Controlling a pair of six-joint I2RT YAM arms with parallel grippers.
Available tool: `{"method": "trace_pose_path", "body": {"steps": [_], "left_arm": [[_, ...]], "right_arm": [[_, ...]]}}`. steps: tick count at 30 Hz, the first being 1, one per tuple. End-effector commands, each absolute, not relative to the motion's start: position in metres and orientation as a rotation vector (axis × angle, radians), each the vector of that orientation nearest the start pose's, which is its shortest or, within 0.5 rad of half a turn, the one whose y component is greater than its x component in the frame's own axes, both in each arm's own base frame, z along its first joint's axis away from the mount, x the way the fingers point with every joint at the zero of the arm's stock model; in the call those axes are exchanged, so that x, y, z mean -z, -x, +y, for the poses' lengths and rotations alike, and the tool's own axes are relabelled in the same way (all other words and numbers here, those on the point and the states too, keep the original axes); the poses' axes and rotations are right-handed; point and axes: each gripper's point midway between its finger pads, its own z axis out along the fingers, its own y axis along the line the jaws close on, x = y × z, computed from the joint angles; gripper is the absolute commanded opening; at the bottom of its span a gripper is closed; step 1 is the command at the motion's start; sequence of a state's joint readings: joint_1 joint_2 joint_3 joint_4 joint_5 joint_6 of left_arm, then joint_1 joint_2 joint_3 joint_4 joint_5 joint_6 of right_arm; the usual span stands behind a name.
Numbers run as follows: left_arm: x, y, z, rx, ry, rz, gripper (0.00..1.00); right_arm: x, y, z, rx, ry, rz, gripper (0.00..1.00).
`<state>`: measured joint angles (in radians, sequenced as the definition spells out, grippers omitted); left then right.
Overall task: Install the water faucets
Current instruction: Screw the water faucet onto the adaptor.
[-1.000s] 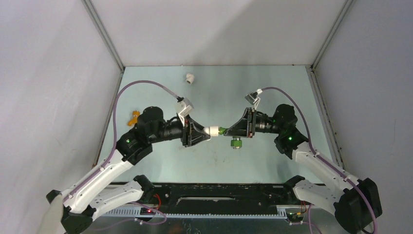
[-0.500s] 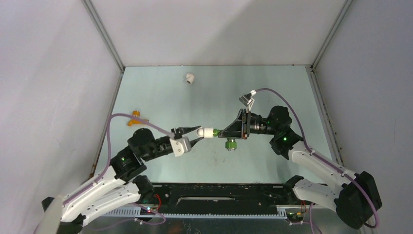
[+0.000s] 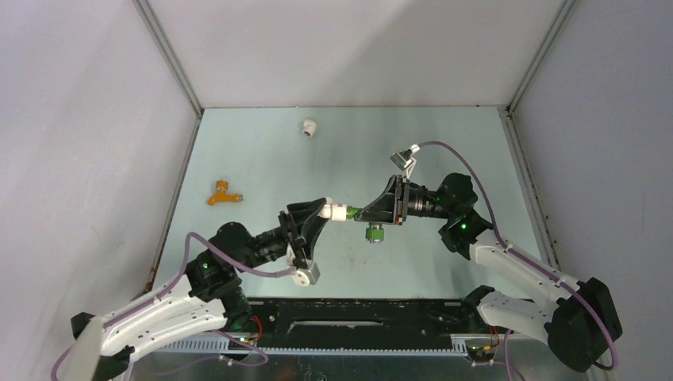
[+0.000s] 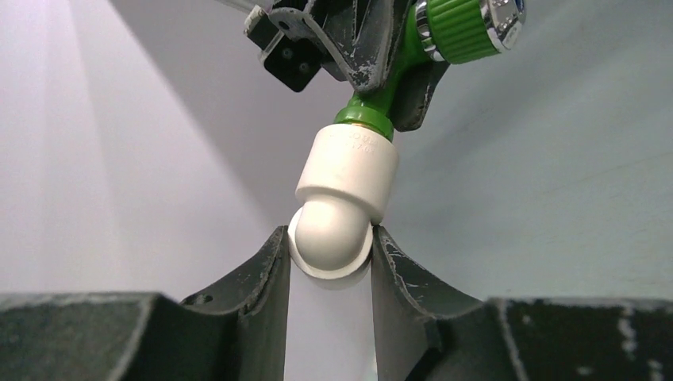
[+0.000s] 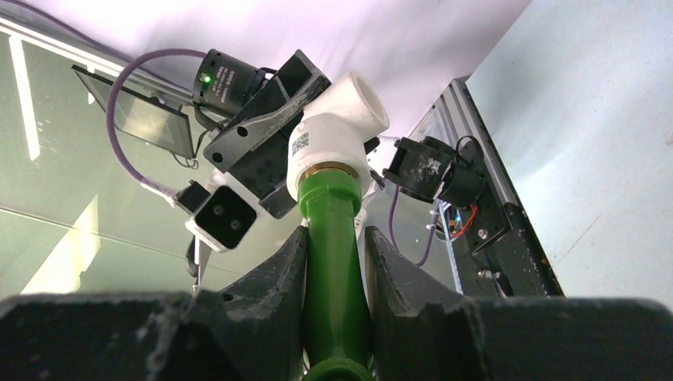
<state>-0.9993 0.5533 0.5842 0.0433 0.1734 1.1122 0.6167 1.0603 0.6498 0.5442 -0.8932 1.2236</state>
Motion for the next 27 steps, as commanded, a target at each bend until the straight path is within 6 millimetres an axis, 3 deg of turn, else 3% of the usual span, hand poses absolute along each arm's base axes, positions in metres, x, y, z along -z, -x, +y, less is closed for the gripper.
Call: {"method": "trace_pose_path", "body": {"steps": [1, 10, 18, 20, 27], "left_arm": [[-0.368, -0.173, -0.225, -0.269, -1.320, 0.434, 0.01], [-0.356, -0.175, -0.224, -0.476, -1.507, 0.321, 0.05], [-0.348, -0.174, -0.228, -0.515, -1.578, 0.282, 0.04], [-0.350, -0.173, -0.227, -0.488, -1.552, 0.308, 0.12], [-0.367, -0.179, -0.209, -0.351, -1.344, 0.527, 0.64]], "right_arm": [[-0.306, -0.123, 0.303, -2.077, 0.493, 1.912, 0.00], [-0.305, -0.124, 0.308, -2.119, 0.456, 1.943, 0.00], [-0.304, -0.126, 0.313, -2.161, 0.410, 1.975, 0.00], [-0.303, -0.126, 0.313, -2.165, 0.399, 1.972, 0.00], [-0.302, -0.126, 0.308, -2.139, 0.412, 1.960, 0.00]]}}
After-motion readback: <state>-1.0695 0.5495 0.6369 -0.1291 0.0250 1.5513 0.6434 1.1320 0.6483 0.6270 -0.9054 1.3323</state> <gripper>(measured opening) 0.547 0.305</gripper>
